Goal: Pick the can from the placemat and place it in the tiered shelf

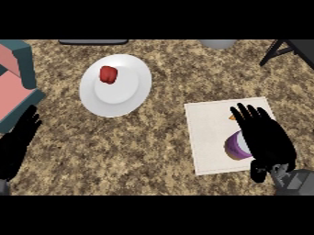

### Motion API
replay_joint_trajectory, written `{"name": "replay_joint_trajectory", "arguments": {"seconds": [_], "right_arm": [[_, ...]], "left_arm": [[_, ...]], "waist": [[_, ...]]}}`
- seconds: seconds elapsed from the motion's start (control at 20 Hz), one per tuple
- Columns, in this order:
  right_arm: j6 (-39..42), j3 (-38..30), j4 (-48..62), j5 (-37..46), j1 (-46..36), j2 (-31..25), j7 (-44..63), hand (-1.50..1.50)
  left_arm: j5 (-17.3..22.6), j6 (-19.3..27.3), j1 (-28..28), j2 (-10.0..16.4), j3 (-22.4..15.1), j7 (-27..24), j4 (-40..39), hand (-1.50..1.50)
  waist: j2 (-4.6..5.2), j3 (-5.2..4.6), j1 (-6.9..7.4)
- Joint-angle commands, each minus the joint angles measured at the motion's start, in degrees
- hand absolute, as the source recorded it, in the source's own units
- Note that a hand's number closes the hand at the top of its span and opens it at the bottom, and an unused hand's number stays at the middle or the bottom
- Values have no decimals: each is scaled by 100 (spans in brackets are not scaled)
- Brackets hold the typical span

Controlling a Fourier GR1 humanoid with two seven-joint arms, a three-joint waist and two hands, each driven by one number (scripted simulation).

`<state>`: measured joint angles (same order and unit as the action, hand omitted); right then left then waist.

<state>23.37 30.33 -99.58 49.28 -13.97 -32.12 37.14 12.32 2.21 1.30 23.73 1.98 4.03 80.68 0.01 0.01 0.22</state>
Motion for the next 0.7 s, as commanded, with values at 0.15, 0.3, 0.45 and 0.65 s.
{"name": "replay_joint_trajectory", "arguments": {"seconds": [0.15,0.3,0.45,0.65], "right_arm": [[-142,-419,427,493,136,190,-847,-150],[-330,-436,862,812,196,475,-1026,-150],[156,-804,833,817,-71,614,-1151,-150],[17,-930,1184,1026,129,852,-1286,150]], "left_arm": [[-247,-332,-289,-105,323,-447,-732,0],[-257,-200,300,-237,226,151,416,0],[-378,-454,-259,-278,420,-251,-463,0],[-543,-245,9,-537,357,-16,19,0]], "waist": [[2,-2,-26],[-4,0,4],[0,-2,-18],[-2,-1,-8]]}}
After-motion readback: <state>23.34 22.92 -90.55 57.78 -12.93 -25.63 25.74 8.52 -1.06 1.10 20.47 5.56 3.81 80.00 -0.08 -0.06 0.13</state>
